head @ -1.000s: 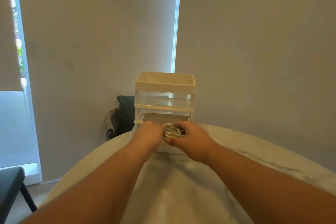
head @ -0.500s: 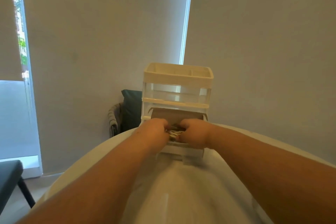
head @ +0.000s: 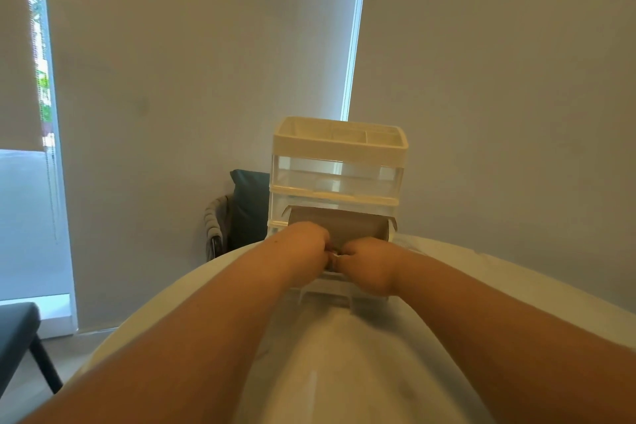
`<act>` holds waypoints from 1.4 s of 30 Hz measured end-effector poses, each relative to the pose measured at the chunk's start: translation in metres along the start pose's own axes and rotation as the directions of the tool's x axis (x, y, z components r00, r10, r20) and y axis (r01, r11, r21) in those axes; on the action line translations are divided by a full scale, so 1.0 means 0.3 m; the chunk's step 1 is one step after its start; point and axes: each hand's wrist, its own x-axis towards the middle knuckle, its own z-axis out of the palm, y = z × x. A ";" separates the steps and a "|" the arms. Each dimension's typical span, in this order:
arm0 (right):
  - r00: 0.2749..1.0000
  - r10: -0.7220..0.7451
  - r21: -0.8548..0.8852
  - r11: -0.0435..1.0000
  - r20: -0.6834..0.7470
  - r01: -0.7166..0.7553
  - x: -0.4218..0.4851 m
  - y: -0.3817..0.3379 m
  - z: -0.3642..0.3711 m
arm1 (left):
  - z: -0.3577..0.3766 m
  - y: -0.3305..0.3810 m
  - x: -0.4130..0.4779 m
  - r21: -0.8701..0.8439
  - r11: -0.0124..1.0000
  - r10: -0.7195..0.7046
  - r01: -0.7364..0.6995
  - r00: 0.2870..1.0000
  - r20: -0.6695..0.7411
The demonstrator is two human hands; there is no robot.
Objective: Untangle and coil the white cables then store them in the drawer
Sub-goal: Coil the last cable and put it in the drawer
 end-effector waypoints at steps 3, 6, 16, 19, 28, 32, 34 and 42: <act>1.000 0.008 -0.049 0.999 0.025 -0.007 0.010 0.002 -0.007 | 0.019 -0.015 -0.020 -0.040 0.997 0.065 -0.067 0.996 -0.056; 0.999 0.010 -0.082 0.997 0.034 -0.008 0.024 -0.005 -0.014 | 0.028 -0.030 -0.024 -0.062 0.992 0.109 -0.113 0.992 -0.062; 0.996 0.023 -0.148 0.989 0.082 -0.011 0.076 -0.023 0.009 | 0.042 -0.051 0.020 0.199 0.969 0.129 -0.146 0.987 0.091; 0.995 0.031 -0.222 0.975 0.099 -0.008 0.073 -0.022 0.008 | 0.052 -0.056 0.036 0.292 0.943 0.121 -0.159 0.982 0.144; 0.981 0.136 0.089 0.988 -0.142 -0.124 0.036 -0.014 -0.003 | 0.057 -0.020 0.046 0.114 0.991 -0.065 0.067 0.998 -0.021; 0.962 0.194 0.138 0.976 -0.192 -0.169 0.044 -0.007 0.007 | 0.046 0.004 0.030 -0.109 0.984 -0.155 0.142 0.980 -0.126; 0.950 0.183 0.176 0.974 -0.253 -0.141 0.031 -0.007 0.011 | 0.036 0.005 0.006 -0.142 0.984 -0.135 0.109 0.972 -0.192; 0.929 0.102 0.151 0.987 -0.356 -0.051 -0.018 -0.005 -0.011 | -0.016 0.043 -0.071 -0.196 0.980 -0.040 -0.043 0.916 -0.399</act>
